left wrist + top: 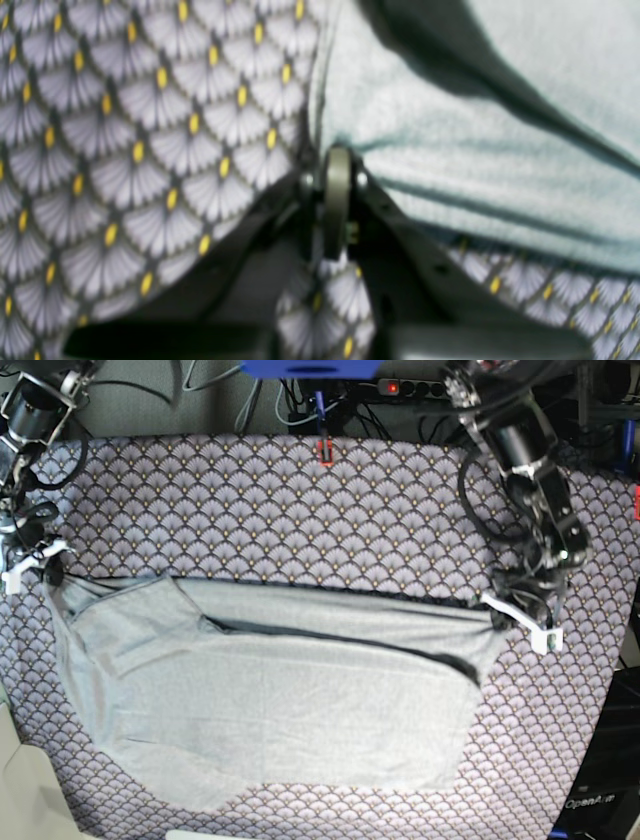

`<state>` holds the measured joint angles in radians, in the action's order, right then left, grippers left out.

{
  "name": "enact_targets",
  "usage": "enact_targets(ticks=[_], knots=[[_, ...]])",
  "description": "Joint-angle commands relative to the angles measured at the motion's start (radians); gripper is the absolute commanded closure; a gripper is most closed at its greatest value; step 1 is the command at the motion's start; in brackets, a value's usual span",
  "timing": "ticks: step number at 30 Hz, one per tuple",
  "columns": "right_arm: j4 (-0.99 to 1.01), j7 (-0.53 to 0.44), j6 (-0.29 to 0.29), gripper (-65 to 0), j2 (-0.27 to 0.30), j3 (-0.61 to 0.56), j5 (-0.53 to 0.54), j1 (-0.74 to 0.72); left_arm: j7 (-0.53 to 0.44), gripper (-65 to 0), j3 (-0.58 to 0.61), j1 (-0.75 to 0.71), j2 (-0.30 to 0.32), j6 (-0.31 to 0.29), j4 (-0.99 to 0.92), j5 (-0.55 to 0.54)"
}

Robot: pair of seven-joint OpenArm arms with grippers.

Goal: Fold the T-shirt properly
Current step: 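Drag the grasped edge with both grippers back toward the robot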

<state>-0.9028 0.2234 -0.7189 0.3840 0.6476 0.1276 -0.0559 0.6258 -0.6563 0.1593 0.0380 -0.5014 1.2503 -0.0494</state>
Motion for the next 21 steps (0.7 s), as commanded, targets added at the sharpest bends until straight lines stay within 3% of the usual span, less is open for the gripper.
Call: enact_targets(ticks=[1, 6, 12, 16, 21], knots=[[-0.025, 0.041, 0.021, 0.0, 0.019, 0.007, -0.05, 0.043, -0.027, 0.0, -0.003, 0.004, 0.018, 0.013, 0.039, 0.0], [-0.19, -0.019, 0.021, 0.0, -0.046, 0.007, -0.049, 0.198, 0.039, 0.0, -0.003, -0.088, 0.009, 0.011, 0.15, -0.01], [-0.325, -0.063, 0.021, 0.0, -0.099, 0.013, -0.049, 0.35, 0.102, 0.0, -0.003, -0.235, 0.02, 0.011, 0.299, -0.159], [-0.335, -0.074, 0.021, 0.0, -0.144, 0.13, -0.056, 0.371, 0.119, 0.0, -0.003, -0.33, 0.021, 0.011, 0.395, -0.192], [-0.33, -0.074, 0.021, 0.0, -0.153, 0.252, -0.058, 0.396, 0.115, 0.0, -0.004, -0.432, 0.018, 0.011, 0.47, -0.194]])
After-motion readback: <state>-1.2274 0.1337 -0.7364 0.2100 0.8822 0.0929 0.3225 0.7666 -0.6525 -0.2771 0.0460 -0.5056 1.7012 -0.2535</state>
